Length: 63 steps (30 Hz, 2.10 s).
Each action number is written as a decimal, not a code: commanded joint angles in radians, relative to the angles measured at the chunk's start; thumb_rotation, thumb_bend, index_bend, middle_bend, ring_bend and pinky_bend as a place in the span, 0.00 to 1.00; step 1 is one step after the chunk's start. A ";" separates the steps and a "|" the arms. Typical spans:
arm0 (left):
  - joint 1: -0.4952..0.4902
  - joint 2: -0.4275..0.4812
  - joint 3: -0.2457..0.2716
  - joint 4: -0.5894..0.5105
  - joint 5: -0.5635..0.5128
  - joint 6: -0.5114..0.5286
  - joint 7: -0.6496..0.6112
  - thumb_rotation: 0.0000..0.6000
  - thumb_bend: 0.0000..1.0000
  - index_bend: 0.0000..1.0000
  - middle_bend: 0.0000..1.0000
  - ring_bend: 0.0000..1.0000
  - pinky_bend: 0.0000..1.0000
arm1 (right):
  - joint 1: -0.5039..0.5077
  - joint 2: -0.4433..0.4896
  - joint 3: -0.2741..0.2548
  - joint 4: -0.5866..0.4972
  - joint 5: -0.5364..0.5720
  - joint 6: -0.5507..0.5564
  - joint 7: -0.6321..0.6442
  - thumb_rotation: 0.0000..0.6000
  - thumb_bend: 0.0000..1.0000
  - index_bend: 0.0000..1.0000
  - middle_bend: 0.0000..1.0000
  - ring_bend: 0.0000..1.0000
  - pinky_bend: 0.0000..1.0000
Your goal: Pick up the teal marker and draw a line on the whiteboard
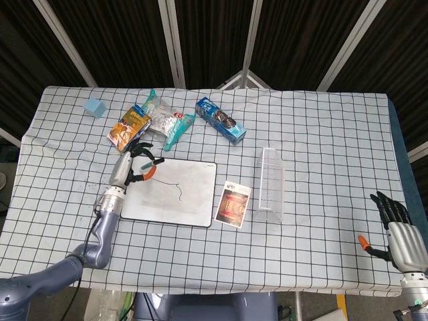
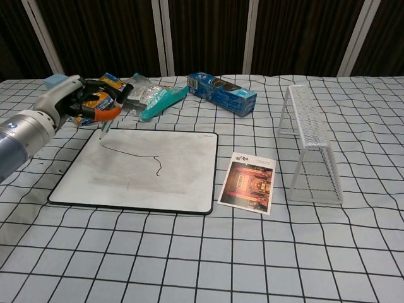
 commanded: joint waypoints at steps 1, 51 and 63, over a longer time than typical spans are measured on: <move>0.015 0.055 -0.030 -0.086 0.012 0.053 -0.047 1.00 0.56 0.75 0.22 0.03 0.06 | 0.000 0.000 -0.001 -0.001 -0.002 -0.001 0.000 1.00 0.30 0.00 0.00 0.00 0.00; 0.191 0.516 0.191 -0.750 -0.194 0.092 0.933 1.00 0.19 0.04 0.00 0.00 0.00 | -0.005 0.001 -0.006 0.003 -0.019 0.014 -0.022 1.00 0.30 0.00 0.00 0.00 0.00; 0.500 0.734 0.399 -0.834 0.182 0.492 0.737 1.00 0.17 0.02 0.00 0.00 0.00 | -0.006 -0.008 -0.013 0.013 -0.037 0.023 -0.066 1.00 0.30 0.00 0.00 0.00 0.00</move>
